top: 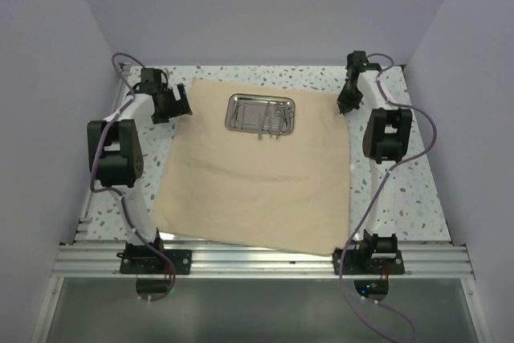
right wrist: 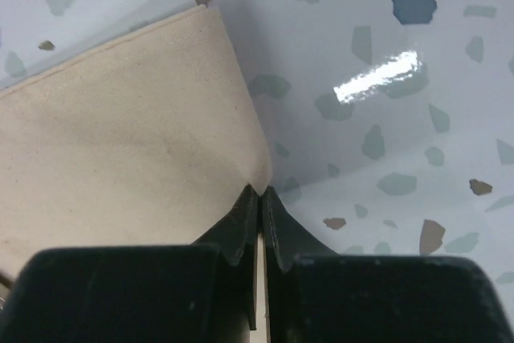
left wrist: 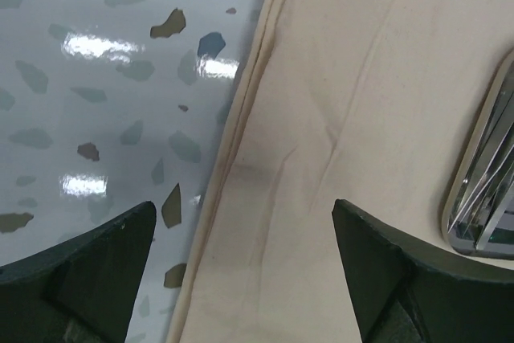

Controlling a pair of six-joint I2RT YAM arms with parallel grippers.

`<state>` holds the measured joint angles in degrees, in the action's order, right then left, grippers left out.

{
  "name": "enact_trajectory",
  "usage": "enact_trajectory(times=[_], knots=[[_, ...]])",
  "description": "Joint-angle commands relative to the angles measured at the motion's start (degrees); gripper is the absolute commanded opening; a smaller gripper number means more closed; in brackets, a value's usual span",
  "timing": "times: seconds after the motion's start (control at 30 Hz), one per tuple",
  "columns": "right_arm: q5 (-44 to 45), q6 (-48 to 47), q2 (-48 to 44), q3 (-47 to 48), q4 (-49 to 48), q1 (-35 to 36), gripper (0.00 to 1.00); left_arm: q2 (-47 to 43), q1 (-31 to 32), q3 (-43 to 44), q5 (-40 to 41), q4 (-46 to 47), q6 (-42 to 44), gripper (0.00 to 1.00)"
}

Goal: Open and lay out the surgical kit
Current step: Smooth out the surgical kit at the center of the board, then pick up the medical item from the container.

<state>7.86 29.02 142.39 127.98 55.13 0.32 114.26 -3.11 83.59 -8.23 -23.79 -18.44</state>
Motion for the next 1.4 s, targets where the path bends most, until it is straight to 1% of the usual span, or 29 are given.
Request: enact_trajectory(times=[0.0, 0.23, 0.3, 0.43, 0.53, 0.57, 0.6, 0.63, 0.67, 0.7, 0.73, 0.77, 0.83, 0.87, 0.93, 0.97, 1.03, 1.07, 1.1, 1.13, 1.17, 1.2, 1.23, 1.27, 1.3, 1.37], knots=[[-3.02, 1.83, 4.99, 4.19, -3.53, -0.05, 0.0, 4.11, -0.58, 5.61, -2.76, 3.05, -0.19, 0.95], [-5.31, 6.57, 11.41, 16.23, -6.61, -0.05, 0.0, 9.31, -0.58, 14.21, -2.76, -1.42, 0.15, 0.95], [-5.84, 7.28, 11.6, 16.33, -9.67, -0.05, 0.0, 10.81, -0.4, 17.03, -2.32, -2.83, 0.33, 0.95], [-4.52, 8.51, 11.42, 15.46, -10.49, -0.05, 0.0, 12.65, -0.49, 20.03, -2.4, -4.16, 0.68, 0.95], [-3.2, 8.08, 8.97, 10.55, -11.54, -0.05, 0.0, 14.41, -0.4, 21.61, -2.76, -4.68, 0.33, 0.91], [-2.94, 7.73, 7.13, 9.14, -11.8, -0.05, 0.0, 15.11, -0.4, 21.61, -3.11, -4.51, 0.33, 0.85], [-2.76, 7.29, 6.42, 6.95, -12.24, -1.62, 0.0, 15.55, -0.31, 21.44, -3.28, -4.34, 0.33, 0.82], [-2.93, 6.41, 5.72, 6.15, -12.33, -1.9, 0.02, 15.91, -0.23, 21.44, -3.02, -4.07, 0.42, 0.8], [-3.37, 5.97, 4.93, 5.53, -12.42, -1.99, 0.07, 16.6, -0.05, 21.26, -2.5, -3.98, 0.42, 0.7], [-3.81, 5.44, 3.7, 4.3, -12.59, -2.42, 0.15, 16.96, 0.04, 21.09, -2.15, -3.98, 0.51, 0.65], [-4.08, 4.57, 2.99, 3.86, -12.68, -2.6, 0.18, 17.31, 0.21, 21.09, -1.79, -3.81, 0.51, 0.61], [-4.17, 4.3, 2.38, 3.5, -12.6, -2.78, 0.2, 18.1, 0.3, 21.0, -1.62, -3.63, 0.42, 0.56], [-4.43, 3.51, 0.27, 2.27, -12.77, -3.3, 0.21, 18.98, 0.3, 21.0, -2.4, -3.28, 0.16, 0.5], [-4.34, 2.98, -1.13, 1.66, -12.51, -3.65, 0.24, 19.77, 0.39, 20.91, -2.67, -2.93, -0.02, 0.44], [-4.08, 2.28, -2.63, 0.87, -12.33, -3.92, 0.27, 20.3, 0.48, 20.74, -3.19, -2.49, -0.19, 0.39], [-3.56, 1.93, -3.34, 0.52, -12.24, -3.92, 0.3, 20.74, 0.48, 20.56, -3.54, -2.23, -0.37, 0.3], [-2.85, 1.13, -5.61, -0.36, -12.16, -3.92, 0.41, 21.09, 0.57, 20.47, -4.16, -1.79, -0.55, 0.24], [-2.06, 1.04, -6.41, -0.63, -12.16, -3.92, 0.55, 21.09, 0.57, 20.47, -4.42, -1.7, -0.64, 0.17], [-1.8, 0.78, -7.2, -0.98, -12.07, -3.92, 0.62, 21.09, 0.57, 20.38, -4.43, -1.52, -0.72, 0.15], [-1.53, 0.52, -8.43, -0.98, -12.07, -3.92, 0.68, 20.66, 0.57, 20.38, -4.6, -1.52, -0.9, 0.16], [-1.53, 0.43, -9.14, -0.89, -12.15, -3.92, 0.78, 20.39, 0.57, 20.3, -4.25, -1.52, -0.9, 0.2], [-1.62, 0.25, -9.75, -0.72, -12.16, -4.01, 0.8, 20.04, 0.65, 20.29, -3.99, -1.87, -0.99, 0.3], [-1.79, -0.01, -10.28, -0.63, -12.33, -3.92, 0.81, 19.6, 0.65, 20.29, -3.64, -1.96, -1.16, 0.46], [-2.14, -0.27, -11.42, -0.37, -12.42, -3.92, 0.82, 18.38, 0.65, 20.21, -2.77, -2.13, -1.08, 0.79], [-3.8, -0.88, -11.95, -0.11, -12.85, -3.92, 0.82, 17.67, 0.65, 20.03, -2.32, -2.22, -1.16, 1.0], [-6.26, -1.5, -14.14, -0.19, -13.73, -3.31, 0.82, 15.14, 0.57, 20.03, -2.23, -2.31, -0.38, 1.0]])
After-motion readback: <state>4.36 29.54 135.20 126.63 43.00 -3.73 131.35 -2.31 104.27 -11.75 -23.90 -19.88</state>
